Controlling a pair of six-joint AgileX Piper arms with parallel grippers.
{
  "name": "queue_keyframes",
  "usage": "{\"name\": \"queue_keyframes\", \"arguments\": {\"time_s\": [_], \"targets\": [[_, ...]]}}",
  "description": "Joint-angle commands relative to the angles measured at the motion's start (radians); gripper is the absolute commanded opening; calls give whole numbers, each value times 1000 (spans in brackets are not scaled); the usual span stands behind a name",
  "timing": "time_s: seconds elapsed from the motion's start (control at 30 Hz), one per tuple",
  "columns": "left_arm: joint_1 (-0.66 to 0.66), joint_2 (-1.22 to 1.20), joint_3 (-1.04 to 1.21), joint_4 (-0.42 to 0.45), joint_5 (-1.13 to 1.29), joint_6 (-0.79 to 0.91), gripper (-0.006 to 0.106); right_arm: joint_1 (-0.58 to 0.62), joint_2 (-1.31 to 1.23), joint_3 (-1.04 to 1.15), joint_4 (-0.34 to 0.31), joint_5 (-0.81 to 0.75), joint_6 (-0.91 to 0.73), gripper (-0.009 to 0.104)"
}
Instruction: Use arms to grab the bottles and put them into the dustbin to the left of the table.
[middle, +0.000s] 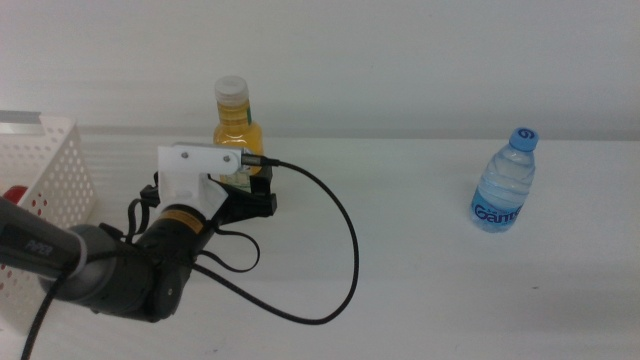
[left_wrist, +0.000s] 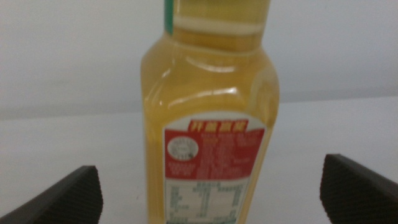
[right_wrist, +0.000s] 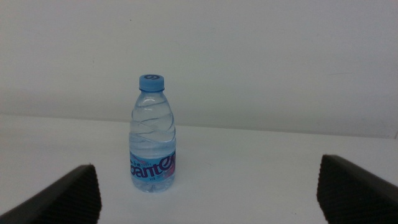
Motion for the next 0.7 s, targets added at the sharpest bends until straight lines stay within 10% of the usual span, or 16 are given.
{"name": "queue_keyframes", "arguments": {"time_s": [0.0, 0.67], "targets": [[3, 7, -19, 2, -5, -10, 94, -8, -41, 45, -4, -12, -2, 93], [47, 76, -122, 77, 45, -51, 94, -8, -41, 45, -4, -12, -2, 93]]}}
